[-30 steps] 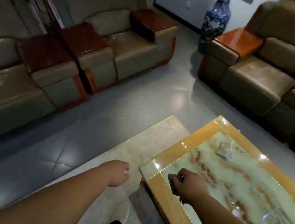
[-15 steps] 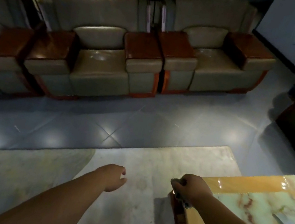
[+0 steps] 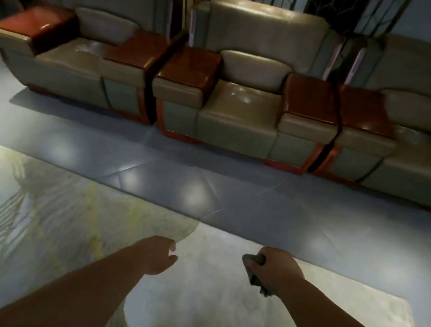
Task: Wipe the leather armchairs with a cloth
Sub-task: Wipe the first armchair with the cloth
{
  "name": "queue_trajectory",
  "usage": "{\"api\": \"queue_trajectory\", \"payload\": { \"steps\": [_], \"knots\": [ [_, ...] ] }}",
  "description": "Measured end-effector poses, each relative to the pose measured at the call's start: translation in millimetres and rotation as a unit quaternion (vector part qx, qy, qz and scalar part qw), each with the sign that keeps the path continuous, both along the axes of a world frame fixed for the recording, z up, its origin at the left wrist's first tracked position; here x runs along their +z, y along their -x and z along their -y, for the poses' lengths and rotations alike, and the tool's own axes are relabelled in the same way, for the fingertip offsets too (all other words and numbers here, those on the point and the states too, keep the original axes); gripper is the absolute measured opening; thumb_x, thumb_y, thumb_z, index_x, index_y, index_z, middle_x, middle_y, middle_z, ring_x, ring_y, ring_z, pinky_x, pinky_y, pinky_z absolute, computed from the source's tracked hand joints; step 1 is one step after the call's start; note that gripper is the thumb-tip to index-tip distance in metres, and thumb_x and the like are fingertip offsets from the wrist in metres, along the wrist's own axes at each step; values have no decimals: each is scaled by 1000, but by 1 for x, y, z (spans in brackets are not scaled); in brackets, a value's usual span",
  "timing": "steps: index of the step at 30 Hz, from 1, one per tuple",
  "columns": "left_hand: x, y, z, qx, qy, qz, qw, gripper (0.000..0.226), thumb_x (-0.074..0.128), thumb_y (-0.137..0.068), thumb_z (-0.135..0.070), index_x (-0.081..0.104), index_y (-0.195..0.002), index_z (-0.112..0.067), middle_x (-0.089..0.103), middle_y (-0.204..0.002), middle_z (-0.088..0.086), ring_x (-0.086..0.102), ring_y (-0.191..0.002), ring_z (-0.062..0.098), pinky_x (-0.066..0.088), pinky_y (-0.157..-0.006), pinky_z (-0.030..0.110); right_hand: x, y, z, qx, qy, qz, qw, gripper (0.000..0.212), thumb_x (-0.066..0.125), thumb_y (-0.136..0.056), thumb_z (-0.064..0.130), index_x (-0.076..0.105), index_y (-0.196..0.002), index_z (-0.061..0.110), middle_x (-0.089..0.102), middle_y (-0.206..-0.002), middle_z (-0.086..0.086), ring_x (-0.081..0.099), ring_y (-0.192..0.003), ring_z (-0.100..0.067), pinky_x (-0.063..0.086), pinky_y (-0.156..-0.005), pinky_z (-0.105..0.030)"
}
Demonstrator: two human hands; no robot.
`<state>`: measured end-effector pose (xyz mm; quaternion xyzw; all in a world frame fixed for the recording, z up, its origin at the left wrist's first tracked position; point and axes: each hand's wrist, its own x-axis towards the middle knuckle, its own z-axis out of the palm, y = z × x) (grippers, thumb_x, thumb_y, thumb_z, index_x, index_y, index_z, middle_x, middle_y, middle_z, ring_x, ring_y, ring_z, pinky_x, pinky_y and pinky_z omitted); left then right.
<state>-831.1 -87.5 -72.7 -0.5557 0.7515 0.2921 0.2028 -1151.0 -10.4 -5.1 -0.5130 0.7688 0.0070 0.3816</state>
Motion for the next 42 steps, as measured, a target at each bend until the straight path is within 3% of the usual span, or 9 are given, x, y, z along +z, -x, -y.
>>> {"api": "queue_trajectory", "payload": {
  "steps": [4,11,14,20,27,30,35,37,42],
  "knots": [
    [-1,-77,25,57,2,1,998,48,50,-107,-50,57,-146,-22,57,-152,4,53,-139,24,42,-110,31,-1,-74,55,69,26,14,997,42,61,-93,60,68,-80,20,71,-57,8,69,-47,-11,63,-58,-32],
    [-1,-186,46,178,21,14,984,46,51,-108,-49,58,-144,-22,60,-148,8,55,-138,28,42,-108,30,-10,-173,130,192,63,45,978,48,61,-94,60,61,-79,14,68,-61,-3,68,-48,-15,62,-55,-38],
    [-7,-213,50,219,17,10,975,46,50,-108,-49,59,-144,-22,62,-146,7,57,-135,27,42,-107,28,-13,-204,162,257,58,16,965,41,61,-96,55,59,-84,16,66,-72,-3,70,-59,-16,60,-58,-35],
    [-19,-244,69,278,-16,7,960,46,51,-108,-47,59,-143,-18,59,-148,9,53,-138,28,40,-108,29,-35,-263,237,322,24,0,947,37,61,-96,54,56,-86,18,62,-84,-3,66,-80,-21,58,-76,-43],
    [-7,-262,156,349,-31,21,936,48,52,-107,-49,58,-145,-20,61,-147,9,56,-136,29,43,-105,30,-45,-303,357,364,2,27,931,36,62,-94,55,57,-83,21,63,-81,-1,65,-73,-15,54,-61,-33],
    [2,-264,194,375,-29,6,927,50,52,-105,-53,58,-145,-24,63,-143,8,59,-132,29,45,-105,33,-38,-313,408,353,-4,63,934,34,66,-96,51,56,-81,22,63,-75,-1,65,-61,-14,51,-46,-25],
    [-3,-266,242,387,-39,-22,921,48,50,-104,-59,58,-141,-29,72,-121,0,64,-119,25,44,-90,30,-28,-346,496,347,4,101,933,38,69,-97,48,63,-85,13,71,-71,-8,70,-52,-21,61,-52,-40],
    [-6,-274,255,386,-53,-29,921,49,50,-104,-60,58,-141,-30,72,-124,-1,64,-120,25,46,-92,32,-27,-368,520,351,2,113,929,40,69,-96,51,63,-90,12,73,-73,-9,72,-54,-23,63,-59,-48],
    [-15,-329,304,420,-59,-42,905,48,54,-105,-52,59,-144,-23,69,-134,6,63,-125,28,50,-103,36,-41,-428,569,397,-19,119,910,42,70,-95,53,61,-94,12,72,-78,-11,71,-52,-21,63,-54,-44]
  ]
}}
